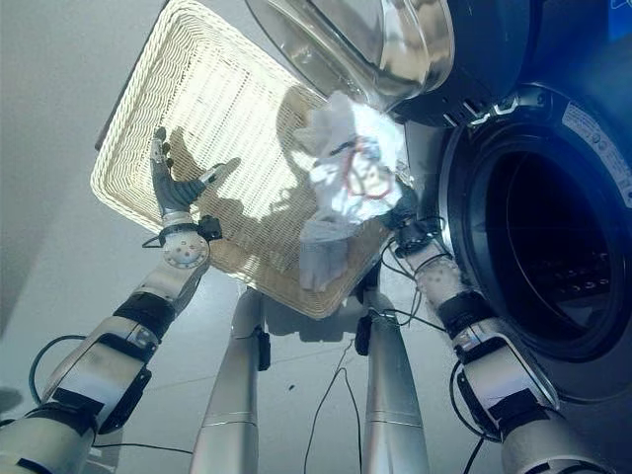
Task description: Put the clothes into the washing machine.
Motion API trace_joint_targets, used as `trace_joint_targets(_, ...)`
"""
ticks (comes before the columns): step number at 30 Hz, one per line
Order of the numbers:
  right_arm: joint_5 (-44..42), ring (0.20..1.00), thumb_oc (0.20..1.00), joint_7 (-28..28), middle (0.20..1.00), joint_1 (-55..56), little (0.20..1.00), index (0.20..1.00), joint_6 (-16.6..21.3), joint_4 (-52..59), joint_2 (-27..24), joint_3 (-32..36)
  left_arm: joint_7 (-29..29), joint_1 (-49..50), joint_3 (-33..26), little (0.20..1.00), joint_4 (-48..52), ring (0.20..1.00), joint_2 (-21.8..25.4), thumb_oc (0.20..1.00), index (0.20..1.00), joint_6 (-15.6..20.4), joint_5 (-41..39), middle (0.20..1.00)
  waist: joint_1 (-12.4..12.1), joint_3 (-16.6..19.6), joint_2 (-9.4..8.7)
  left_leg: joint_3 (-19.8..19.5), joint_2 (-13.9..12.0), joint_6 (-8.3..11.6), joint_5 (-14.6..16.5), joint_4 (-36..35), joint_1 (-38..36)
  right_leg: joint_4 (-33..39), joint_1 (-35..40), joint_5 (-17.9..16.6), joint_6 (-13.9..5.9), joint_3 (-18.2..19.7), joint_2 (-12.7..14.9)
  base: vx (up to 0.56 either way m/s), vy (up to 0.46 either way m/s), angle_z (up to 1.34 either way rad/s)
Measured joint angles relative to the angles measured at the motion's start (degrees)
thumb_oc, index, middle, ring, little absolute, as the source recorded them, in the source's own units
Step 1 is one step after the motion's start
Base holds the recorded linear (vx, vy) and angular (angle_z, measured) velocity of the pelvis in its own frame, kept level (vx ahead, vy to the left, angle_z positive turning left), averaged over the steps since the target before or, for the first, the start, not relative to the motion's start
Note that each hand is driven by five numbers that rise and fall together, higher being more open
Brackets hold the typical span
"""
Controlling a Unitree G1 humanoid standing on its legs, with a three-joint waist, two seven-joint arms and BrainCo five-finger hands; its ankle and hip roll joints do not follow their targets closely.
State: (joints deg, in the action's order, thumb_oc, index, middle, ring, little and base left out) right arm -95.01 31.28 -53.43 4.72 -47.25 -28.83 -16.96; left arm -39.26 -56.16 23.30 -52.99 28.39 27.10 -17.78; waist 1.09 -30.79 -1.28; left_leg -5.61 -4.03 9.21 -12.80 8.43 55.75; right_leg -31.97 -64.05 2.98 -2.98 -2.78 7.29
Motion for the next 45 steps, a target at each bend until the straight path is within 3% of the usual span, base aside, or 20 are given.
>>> trace_joint_targets(7, -7.66, 0.200, 0.200, 0.85, 0.200, 1.22, 0.200, 0.200, 1.55, -9.50, -1.68, 7.57, 1.55, 1.29, -2.25, 1.000, -2.74, 1.000, 1.63, 1.000, 1.000, 2.55, -0.42, 1.000, 1.64, 0.00, -0.01, 0.53, -0.09, -0.21, 0.23, -0.07, 0.11, 1.07, 0.03, -0.47, -0.46, 0.30, -0.08, 0.00, 0.002, -0.03)
trace_joint_targets(11, -7.02, 0.200, 0.200, -3.33, 0.200, 2.18, 0.200, 0.200, 1.66, -13.54, -1.75, 9.68, 2.07, 1.35, -2.30, 1.000, -4.40, 1.000, 1.69, 1.000, 1.000, 3.86, -1.41, 1.000, 2.45, -0.01, -0.01, 0.90, -0.29, -0.33, 0.23, -0.18, 0.03, 2.09, 0.29, -1.09, -0.24, 0.49, -0.27, 0.00, 0.023, -0.05)
trace_joint_targets(15, -5.62, 0.200, 0.200, -11.27, 0.200, 2.12, 0.200, 0.200, 2.07, -16.45, -1.75, 11.61, 2.04, 1.59, -2.31, 1.000, -4.39, 1.000, 1.80, 1.000, 1.000, 4.84, -1.64, 1.000, 2.34, -0.01, -0.01, 1.14, -0.57, -0.45, 0.39, -0.20, -0.11, 2.79, 0.77, -1.81, -0.12, 0.57, -0.61, 0.00, 0.006, -0.04)
trace_joint_targets(18, -2.59, 0.200, 0.200, -21.51, 0.200, 1.75, 0.200, 0.200, 4.08, -17.00, -1.86, 13.29, 1.94, 1.51, -2.22, 1.000, -4.32, 1.000, 1.79, 1.000, 1.000, 4.84, -1.63, 1.000, 2.26, -0.01, -0.01, 1.32, -0.63, -0.51, 0.44, -0.09, -0.17, 2.93, 0.87, -1.97, -0.15, 0.72, -0.69, 0.00, 0.000, 0.00)
trace_joint_targets(20, -0.74, 0.200, 0.200, -31.88, 0.200, 0.47, 0.200, 0.200, 5.52, -18.20, -2.88, 14.12, 1.33, 1.60, -2.03, 1.000, -4.16, 1.000, 1.80, 1.000, 1.000, 4.84, -1.64, 1.000, 1.97, -0.01, -0.01, 1.40, -0.68, -0.51, 0.44, 0.01, -0.28, 3.06, 1.01, -2.12, -0.12, 0.76, -0.75, -0.01, -0.021, -0.02)
trace_joint_targets(25, -0.01, 0.200, 0.200, -52.51, 0.200, -1.88, 0.200, 0.200, 7.98, -20.29, -10.38, 14.51, -1.17, 3.74, -1.35, 1.000, 0.18, 1.000, 2.55, 1.000, 1.000, 4.62, -1.63, 1.000, 0.92, -0.06, -0.11, 1.37, -1.02, -0.60, 0.35, 0.07, -0.42, 4.37, 1.86, -2.76, -0.47, 0.65, -1.18, -0.02, -0.079, -0.03)
trace_joint_targets(27, 0.03, 0.200, 0.200, -59.89, 0.200, -3.96, 0.200, 0.200, 11.38, -19.94, -15.13, 14.34, -2.05, 5.07, 0.21, 1.000, 1.85, 1.000, 3.38, 1.000, 1.000, 4.50, -1.63, 1.000, 0.97, -0.08, -0.15, 1.12, -0.99, -0.67, 0.34, 0.05, -0.48, 5.27, 2.45, -3.30, -0.50, 0.46, -1.22, -0.02, -0.047, -0.03)
trace_joint_targets(28, 1.29, 0.200, 0.200, -64.71, 0.200, -4.74, 0.200, 0.200, 17.65, -17.85, -15.99, 14.27, -2.09, 5.99, 0.18, 1.000, 3.37, 1.000, 4.49, 1.000, 1.000, 4.51, -1.61, 1.000, 0.92, -0.12, -0.16, 1.11, -1.03, -0.74, 0.27, -0.06, -0.26, 6.46, 2.45, -3.99, -0.81, 0.68, -1.36, -0.02, -0.019, -0.09)
trace_joint_targets(33, 6.43, 0.200, 0.200, -76.74, 0.200, -4.52, 0.200, 0.200, 24.56, -15.30, -16.85, 14.74, -1.44, 7.47, 0.02, 1.000, 3.26, 1.000, 8.44, 1.000, 1.000, 4.54, -1.82, 1.000, 0.90, -0.27, -0.43, 1.20, -1.09, -0.99, 0.18, -0.34, -0.11, 8.26, 2.87, -5.35, -0.68, 0.92, -1.53, -0.01, -0.014, -0.05)
trace_joint_targets(35, 9.06, 0.200, 0.200, -79.83, 0.200, -4.51, 0.200, 0.200, 25.53, -16.22, -16.84, 14.84, -0.42, 7.23, -0.25, 1.000, 2.36, 1.000, 9.83, 1.000, 1.000, 4.55, -2.32, 1.000, 0.84, -0.28, -0.46, 1.26, -1.08, -1.03, 0.16, -0.34, -0.17, 8.24, 2.89, -5.59, -0.66, 0.97, -1.50, 0.00, 0.000, 0.00)
trace_joint_targets(36, 10.22, 0.319, 0.319, -81.08, 0.319, -4.64, 0.319, 0.319, 25.65, -16.63, -16.85, 14.85, 0.51, 7.12, -0.32, 1.000, 2.10, 1.000, 10.63, 1.000, 1.000, 4.54, -3.09, 1.000, 0.84, -0.30, -0.48, 1.27, -1.04, -1.04, 0.15, -0.35, -0.17, 8.26, 2.88, -5.62, -0.67, 0.98, -1.46, 0.00, 0.000, 0.00)
trace_joint_targets(37, 10.59, 0.573, 0.573, -81.22, 0.573, -4.68, 0.573, 0.573, 25.64, -17.09, -16.85, 14.85, 1.35, 6.73, -0.36, 1.000, 1.89, 1.000, 11.05, 1.000, 1.000, 4.52, -3.76, 1.000, 0.84, -0.30, -0.49, 1.27, -0.98, -1.05, 0.15, -0.31, -0.21, 8.25, 2.95, -5.64, -0.70, 0.99, -1.40, 0.03, -0.029, 0.01)
trace_joint_targets(38, 10.58, 1.000, 1.000, -80.70, 1.000, -4.73, 1.000, 1.000, 25.57, -17.61, -16.85, 14.85, 2.18, 6.19, -0.39, 1.000, 1.61, 1.000, 11.21, 1.000, 1.000, 4.51, -3.86, 1.000, 0.81, -0.32, -0.52, 1.26, -0.90, -1.14, 0.07, -0.30, -0.25, 8.22, 3.00, -5.70, -0.71, 0.97, -1.30, 0.00, 0.000, 0.00)
trace_joint_targets(45, 12.96, 1.000, 1.000, -76.74, 1.000, -5.38, 1.000, 1.000, 21.76, -19.83, -16.85, 14.39, 5.54, 3.86, 0.04, 1.000, -0.02, 1.000, 11.23, 1.000, 1.000, 4.43, -4.39, 1.000, 0.86, -0.33, -0.53, 0.97, -0.49, -1.45, -0.19, -0.36, -0.21, 8.23, 3.17, -5.74, -1.13, 0.80, -0.90, 0.02, -0.005, 0.01)
